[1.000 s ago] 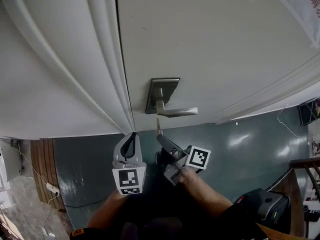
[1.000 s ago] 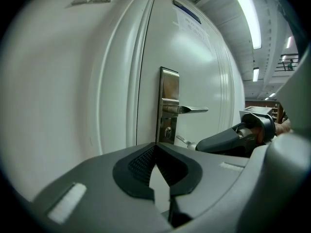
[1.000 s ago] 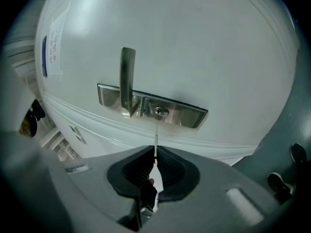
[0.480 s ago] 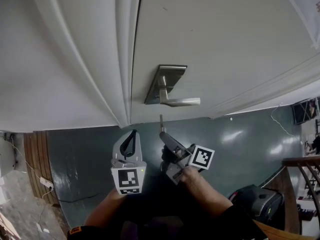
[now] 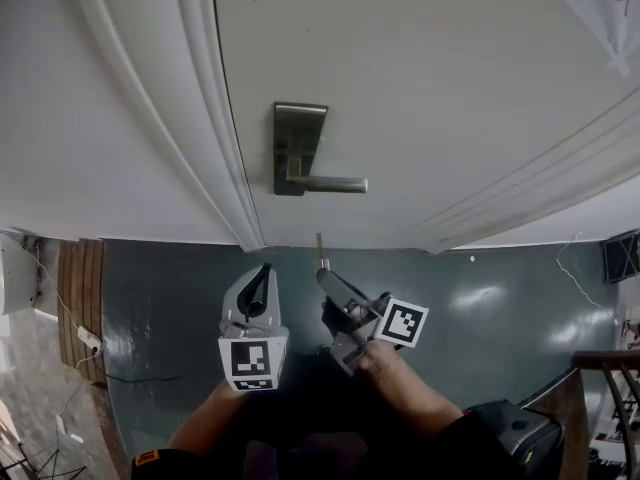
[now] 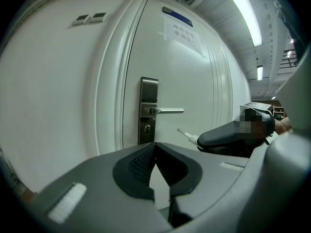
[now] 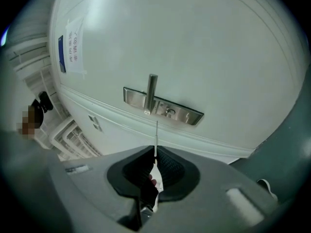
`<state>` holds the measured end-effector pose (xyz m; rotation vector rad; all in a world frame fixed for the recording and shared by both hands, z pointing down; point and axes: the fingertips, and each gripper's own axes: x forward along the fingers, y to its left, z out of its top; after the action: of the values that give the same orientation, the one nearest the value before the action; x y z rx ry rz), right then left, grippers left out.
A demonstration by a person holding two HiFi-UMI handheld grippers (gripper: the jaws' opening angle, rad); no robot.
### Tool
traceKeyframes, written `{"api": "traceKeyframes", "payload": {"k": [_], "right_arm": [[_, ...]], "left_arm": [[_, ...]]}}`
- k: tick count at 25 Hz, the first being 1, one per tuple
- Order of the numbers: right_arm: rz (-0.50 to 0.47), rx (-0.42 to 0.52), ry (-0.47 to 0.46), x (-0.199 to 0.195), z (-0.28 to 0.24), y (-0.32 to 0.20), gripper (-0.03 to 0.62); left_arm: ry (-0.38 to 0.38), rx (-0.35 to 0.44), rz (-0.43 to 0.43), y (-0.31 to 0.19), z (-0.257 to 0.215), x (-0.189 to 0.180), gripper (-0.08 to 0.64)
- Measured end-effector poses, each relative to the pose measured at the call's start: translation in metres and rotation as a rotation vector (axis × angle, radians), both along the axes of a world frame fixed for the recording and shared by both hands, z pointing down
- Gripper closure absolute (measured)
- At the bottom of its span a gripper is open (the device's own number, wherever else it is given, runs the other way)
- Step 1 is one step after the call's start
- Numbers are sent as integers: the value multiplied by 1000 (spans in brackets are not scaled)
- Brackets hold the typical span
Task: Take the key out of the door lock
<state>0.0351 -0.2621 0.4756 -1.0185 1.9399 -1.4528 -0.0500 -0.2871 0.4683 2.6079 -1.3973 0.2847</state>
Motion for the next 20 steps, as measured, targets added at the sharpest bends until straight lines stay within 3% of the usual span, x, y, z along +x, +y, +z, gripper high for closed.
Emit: {"api": "traceKeyframes", "payload": {"k": [10,20], "right_arm": [[-128,58,15,55,-11,94,580],[-228,119,96,51,-24,157,580]], "left_arm": [[24,20,-126,112,-26,54,541],[-23,13,-282,198,-34,28,541]]}}
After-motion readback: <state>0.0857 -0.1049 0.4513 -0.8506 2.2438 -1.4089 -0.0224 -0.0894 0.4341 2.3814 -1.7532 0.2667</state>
